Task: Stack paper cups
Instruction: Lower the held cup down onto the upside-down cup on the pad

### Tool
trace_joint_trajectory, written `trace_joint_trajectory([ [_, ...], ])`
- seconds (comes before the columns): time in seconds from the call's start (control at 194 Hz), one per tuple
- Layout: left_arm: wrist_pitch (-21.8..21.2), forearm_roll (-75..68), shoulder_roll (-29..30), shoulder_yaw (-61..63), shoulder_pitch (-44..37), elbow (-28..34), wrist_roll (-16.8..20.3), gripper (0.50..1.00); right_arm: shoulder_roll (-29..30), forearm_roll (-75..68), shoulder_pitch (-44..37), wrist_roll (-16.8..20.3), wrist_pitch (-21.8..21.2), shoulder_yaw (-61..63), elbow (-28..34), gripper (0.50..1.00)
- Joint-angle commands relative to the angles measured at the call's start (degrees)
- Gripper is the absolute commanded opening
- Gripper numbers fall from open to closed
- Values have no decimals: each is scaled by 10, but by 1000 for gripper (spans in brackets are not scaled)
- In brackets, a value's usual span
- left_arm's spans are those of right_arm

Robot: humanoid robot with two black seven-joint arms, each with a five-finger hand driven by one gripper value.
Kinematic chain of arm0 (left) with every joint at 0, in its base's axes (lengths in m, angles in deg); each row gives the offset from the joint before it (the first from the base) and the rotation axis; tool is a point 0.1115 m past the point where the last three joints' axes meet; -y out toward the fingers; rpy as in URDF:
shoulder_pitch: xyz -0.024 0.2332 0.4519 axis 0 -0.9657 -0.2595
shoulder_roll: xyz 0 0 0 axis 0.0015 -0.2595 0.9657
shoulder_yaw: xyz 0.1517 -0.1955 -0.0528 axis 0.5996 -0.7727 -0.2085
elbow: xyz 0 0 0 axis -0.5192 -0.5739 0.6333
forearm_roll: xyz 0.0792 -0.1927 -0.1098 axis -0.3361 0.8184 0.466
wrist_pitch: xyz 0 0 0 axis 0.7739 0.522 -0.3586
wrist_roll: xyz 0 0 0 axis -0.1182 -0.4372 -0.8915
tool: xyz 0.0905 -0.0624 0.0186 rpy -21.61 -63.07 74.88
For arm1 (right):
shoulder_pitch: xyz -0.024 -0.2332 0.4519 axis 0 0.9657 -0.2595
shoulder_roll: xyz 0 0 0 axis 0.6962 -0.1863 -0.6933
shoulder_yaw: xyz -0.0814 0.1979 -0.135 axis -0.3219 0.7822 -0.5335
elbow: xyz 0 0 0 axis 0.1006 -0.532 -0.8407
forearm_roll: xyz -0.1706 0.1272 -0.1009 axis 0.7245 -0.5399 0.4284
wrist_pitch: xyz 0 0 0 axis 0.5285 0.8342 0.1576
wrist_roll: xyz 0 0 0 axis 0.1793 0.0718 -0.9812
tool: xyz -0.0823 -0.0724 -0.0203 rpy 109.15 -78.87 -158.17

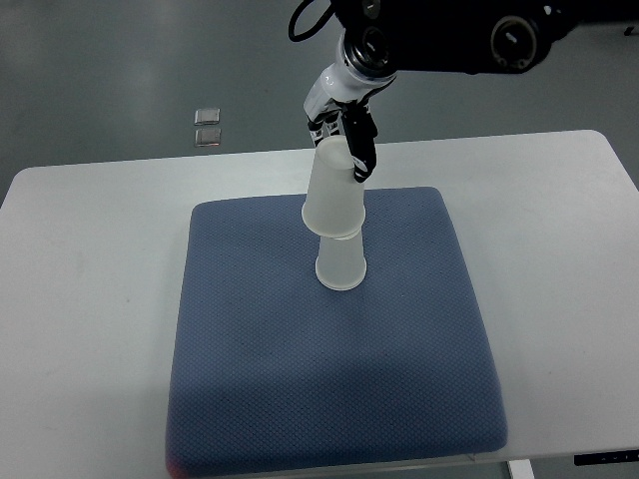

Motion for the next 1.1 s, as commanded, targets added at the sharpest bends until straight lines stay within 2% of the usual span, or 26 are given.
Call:
trace_joint_trajectory([
  [0.0, 0, 0, 0, 0, 0, 0, 0, 1000, 0, 0, 9, 0, 4, -3, -9, 666],
  [0.608, 0, 0, 0, 0, 0, 1, 0, 1000, 0, 4, 53, 0, 7, -7, -33, 676],
  [1.092, 0, 0, 0, 0, 0, 1, 0, 1000, 0, 4, 83, 0, 22, -15, -45, 719],
])
